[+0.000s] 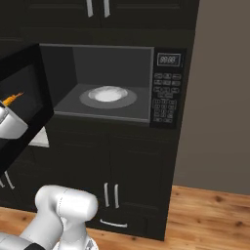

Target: Transport the shrimp from the fridge to the microwave and turn on the microwave.

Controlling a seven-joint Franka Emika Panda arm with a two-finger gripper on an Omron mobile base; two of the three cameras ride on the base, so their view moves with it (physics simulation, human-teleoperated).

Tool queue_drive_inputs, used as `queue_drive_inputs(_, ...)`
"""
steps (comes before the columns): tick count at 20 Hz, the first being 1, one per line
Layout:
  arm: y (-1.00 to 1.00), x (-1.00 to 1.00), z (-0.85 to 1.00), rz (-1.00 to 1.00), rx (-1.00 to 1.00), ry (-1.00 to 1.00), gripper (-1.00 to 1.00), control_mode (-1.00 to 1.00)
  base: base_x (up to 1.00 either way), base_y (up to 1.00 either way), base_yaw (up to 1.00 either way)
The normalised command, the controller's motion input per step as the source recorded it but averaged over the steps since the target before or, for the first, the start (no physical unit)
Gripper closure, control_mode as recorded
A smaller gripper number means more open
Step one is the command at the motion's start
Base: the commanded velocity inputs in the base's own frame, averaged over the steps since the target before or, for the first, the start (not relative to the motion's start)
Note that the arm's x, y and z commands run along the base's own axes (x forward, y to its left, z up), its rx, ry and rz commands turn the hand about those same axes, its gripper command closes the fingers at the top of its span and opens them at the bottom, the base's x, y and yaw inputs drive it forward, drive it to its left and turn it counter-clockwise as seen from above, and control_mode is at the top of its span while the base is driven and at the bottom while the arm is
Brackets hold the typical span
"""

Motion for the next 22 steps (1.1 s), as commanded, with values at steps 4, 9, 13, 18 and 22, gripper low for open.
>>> queue_drive_inputs(4,0.0,0.0,0.0,0.0,0.0,0.0,1.0,1.0,0.36,-0.02,0.0)
queue_drive_inputs(9,0.0,0.0,0.0,0.0,0.0,0.0,1.0,1.0,0.23,0.0,0.0)
queue_drive_inputs(13,0.0,0.0,0.0,0.0,0.0,0.0,1.0,1.0,0.09,0.0,0.0)
queue_drive_inputs(18,0.0,0.0,0.0,0.0,0.0,0.0,1.0,1.0,0.01,0.0,0.0)
queue_drive_inputs(22,0.0,0.0,0.0,0.0,0.0,0.0,1.0,1.0,0.0,0.0,0.0)
